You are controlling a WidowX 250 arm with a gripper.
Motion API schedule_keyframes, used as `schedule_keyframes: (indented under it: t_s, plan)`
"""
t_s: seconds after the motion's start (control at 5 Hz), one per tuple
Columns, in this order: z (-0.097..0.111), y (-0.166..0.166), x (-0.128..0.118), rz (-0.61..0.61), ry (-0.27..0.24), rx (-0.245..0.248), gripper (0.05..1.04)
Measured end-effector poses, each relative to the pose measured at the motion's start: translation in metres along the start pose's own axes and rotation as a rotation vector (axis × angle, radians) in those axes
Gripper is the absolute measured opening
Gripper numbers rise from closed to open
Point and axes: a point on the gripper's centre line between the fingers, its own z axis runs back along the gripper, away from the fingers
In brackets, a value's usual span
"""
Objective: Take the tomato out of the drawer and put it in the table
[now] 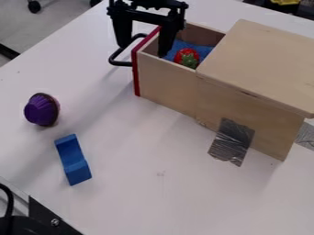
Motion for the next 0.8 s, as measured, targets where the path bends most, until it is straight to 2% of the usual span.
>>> schedule_keyframes:
  t_s: [0.4, 0.8]
  plan:
    - [-0.012, -0.013, 0.022, -0.056, -0.056, -0.001, 0.999]
    - [-0.018, -0.023, 0.036, -0.038, -0.128, -0.003, 0.999]
